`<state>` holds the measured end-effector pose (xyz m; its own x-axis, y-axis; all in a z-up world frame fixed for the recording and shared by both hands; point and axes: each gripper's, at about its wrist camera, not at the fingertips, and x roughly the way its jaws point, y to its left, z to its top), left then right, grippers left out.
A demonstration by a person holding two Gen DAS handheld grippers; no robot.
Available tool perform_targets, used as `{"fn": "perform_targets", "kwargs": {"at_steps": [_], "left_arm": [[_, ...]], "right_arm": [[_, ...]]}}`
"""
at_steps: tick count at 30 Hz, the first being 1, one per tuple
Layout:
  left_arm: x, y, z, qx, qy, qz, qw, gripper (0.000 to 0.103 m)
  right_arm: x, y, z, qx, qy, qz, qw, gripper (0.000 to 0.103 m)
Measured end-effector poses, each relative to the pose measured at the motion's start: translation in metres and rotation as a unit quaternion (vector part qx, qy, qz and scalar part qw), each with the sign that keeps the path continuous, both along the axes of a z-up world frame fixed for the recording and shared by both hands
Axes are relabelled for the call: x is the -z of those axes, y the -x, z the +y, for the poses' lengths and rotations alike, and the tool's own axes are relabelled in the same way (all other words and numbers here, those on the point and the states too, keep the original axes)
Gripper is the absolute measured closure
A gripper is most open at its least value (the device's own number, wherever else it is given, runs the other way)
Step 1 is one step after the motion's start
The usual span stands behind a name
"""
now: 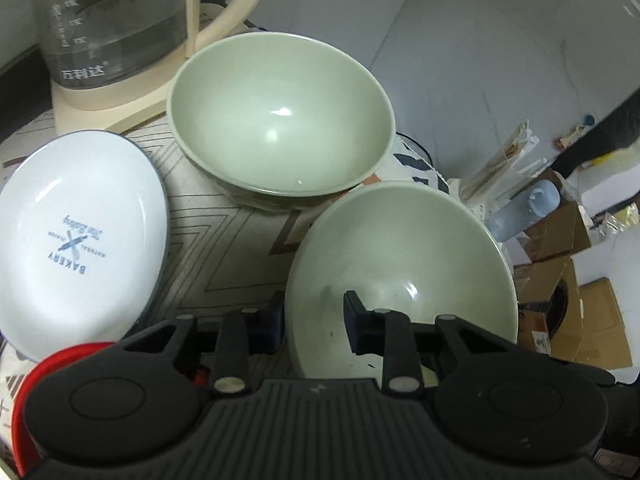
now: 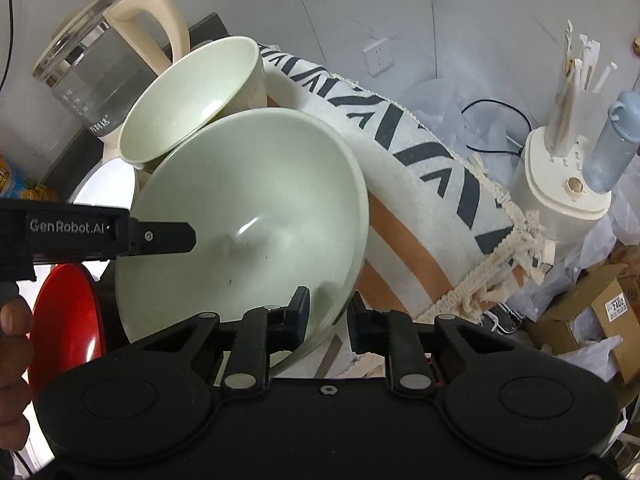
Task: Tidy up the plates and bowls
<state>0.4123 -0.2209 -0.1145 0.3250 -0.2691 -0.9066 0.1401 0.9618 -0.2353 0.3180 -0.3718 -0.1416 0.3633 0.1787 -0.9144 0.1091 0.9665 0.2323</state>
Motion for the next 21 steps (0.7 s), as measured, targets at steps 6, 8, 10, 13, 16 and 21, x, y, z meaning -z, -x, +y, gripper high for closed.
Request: {"fn": "perform_targets", "kwargs": {"at_steps": [6,8,10,13,16,21], "left_arm": [[-0.011,0.007,-0.001,-0.004,-0.003,-0.020,0.9998,0.077],[-0.017,0.009,0.000,-0.008,0.000,-0.027,0.9996,0.077],[-0.023,0.011,0.001,-0.015,0.003,-0.032,0.9994,0.077],[-0.034,0.015,0.004,-0.022,0.006,-0.044,0.9988,0.077],[-0.046,0.019,0.008,-0.032,0.012,-0.053,0.9980,0.077],[-0.064,0.025,0.017,-0.047,0.015,-0.073,0.9961,0.077]], "right_arm": [[-0.014,0.000,-0.003,-0.014,0.004,-0.027,1.000,0.084],[-0.020,-0.001,-0.004,-0.016,0.003,-0.034,0.999,0.084],[-0.028,-0.002,-0.003,-0.020,0.003,-0.043,0.999,0.084],[-0.039,-0.003,-0.001,-0.026,0.003,-0.058,0.998,0.084],[-0.050,-0.003,0.002,-0.032,0.002,-0.072,0.997,0.084],[-0.066,-0.002,0.010,-0.044,-0.002,-0.090,0.995,0.084]]}}
